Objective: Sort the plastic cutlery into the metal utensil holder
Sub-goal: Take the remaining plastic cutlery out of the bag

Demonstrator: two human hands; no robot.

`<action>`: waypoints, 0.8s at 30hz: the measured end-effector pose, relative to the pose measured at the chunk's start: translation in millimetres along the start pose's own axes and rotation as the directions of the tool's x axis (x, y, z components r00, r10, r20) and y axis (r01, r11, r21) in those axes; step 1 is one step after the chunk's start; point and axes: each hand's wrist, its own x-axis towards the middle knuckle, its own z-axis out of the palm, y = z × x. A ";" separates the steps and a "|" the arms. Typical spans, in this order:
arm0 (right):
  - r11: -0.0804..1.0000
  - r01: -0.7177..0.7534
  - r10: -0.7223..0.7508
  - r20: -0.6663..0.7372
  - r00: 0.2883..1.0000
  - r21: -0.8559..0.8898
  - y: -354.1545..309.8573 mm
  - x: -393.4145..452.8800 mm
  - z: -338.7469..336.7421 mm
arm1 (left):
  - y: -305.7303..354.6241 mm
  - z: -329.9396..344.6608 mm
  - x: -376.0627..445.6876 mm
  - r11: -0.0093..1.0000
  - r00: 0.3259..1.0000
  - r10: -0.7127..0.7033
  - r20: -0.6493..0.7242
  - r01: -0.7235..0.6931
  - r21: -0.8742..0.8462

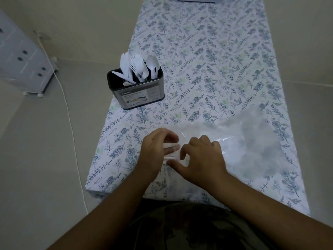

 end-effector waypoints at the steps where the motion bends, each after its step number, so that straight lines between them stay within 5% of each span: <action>1: 1.000 0.002 -0.002 -0.016 1.000 -0.001 1.0 0.2 1.9 | 0.9 -0.2 -0.4 1.000 1.000 0.003 0.018 -0.002 -0.025; 3: 1.000 0.007 -0.006 -0.069 0.998 0.008 6.4 -2.3 2.7 | -3.2 -5.2 -1.6 0.998 0.998 0.058 0.006 -0.058 -0.003; 5: 1.000 0.008 -0.007 -0.117 0.993 0.013 14.9 -5.6 1.1 | -15.1 -17.6 -2.6 0.958 0.981 0.192 -0.020 -0.182 0.223; 7: 0.999 -0.011 0.016 -0.139 0.990 0.038 21.8 -7.9 -1.6 | -33.5 -31.7 -3.5 0.814 0.953 0.291 0.081 -0.291 0.502; 10: 0.992 -0.074 0.086 -0.117 0.989 0.103 26.1 -8.3 -2.2 | -64.8 -43.9 -3.3 0.562 0.918 0.240 0.315 -0.396 0.726; 16: 0.935 -0.129 0.180 -0.130 0.975 0.332 35.0 -7.9 3.7 | -78.1 -24.4 6.9 0.288 0.875 0.221 0.430 -0.480 0.829; 24: 0.843 -0.134 0.199 -0.072 0.977 0.521 43.5 -9.4 4.1 | -73.5 20.6 33.7 0.173 0.845 0.067 0.531 -0.534 0.828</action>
